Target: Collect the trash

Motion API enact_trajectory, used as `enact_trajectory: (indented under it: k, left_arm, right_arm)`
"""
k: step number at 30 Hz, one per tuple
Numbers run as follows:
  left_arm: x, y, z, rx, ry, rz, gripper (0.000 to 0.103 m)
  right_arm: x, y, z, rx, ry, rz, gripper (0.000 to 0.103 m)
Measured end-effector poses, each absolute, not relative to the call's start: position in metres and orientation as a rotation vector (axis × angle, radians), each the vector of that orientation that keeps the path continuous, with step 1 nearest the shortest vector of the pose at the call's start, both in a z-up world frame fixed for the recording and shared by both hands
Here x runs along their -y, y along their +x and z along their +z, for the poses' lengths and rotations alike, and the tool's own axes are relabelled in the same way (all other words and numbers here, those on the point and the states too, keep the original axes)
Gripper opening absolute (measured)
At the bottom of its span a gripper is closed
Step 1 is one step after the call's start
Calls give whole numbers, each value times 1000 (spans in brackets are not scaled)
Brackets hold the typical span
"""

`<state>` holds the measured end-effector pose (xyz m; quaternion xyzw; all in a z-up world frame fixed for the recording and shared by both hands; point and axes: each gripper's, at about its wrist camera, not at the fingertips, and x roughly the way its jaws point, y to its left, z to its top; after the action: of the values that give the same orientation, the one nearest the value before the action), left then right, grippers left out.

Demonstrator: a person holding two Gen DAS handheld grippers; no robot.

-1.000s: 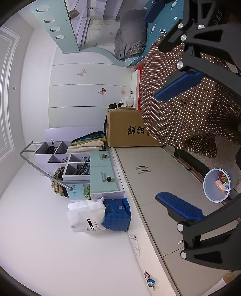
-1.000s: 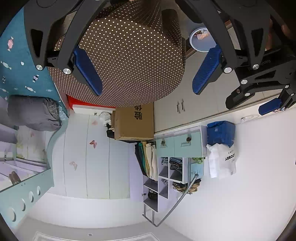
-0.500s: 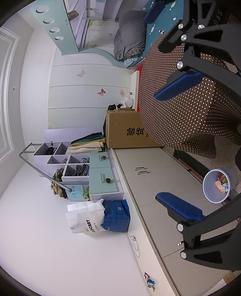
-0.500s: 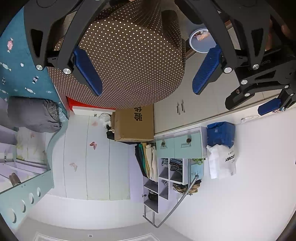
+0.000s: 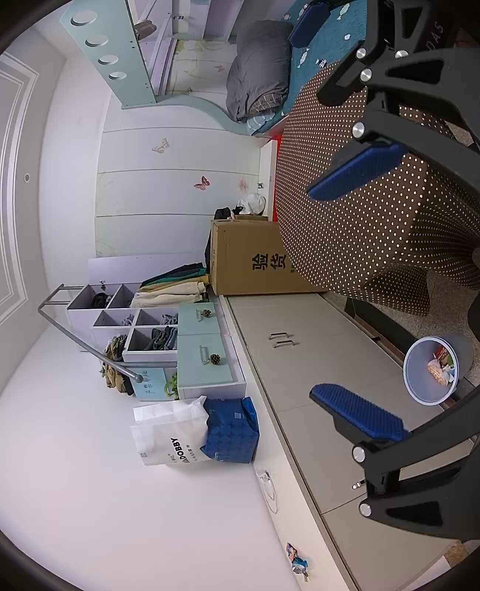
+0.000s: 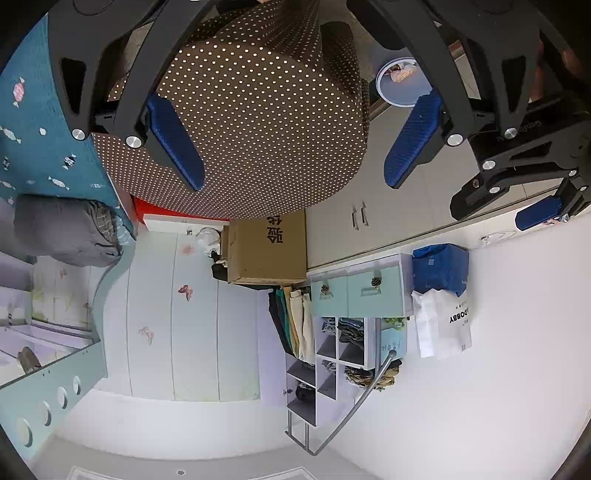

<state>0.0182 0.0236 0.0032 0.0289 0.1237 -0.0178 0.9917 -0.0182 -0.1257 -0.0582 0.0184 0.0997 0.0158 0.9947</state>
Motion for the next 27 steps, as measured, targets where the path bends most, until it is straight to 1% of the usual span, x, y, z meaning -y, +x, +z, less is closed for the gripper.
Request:
enact_trajectory:
  k: [27]
  left_arm:
    - [-27, 19, 2, -251, 62, -32, 97]
  right_arm:
    - [123, -19, -58, -205, 39, 31, 96]
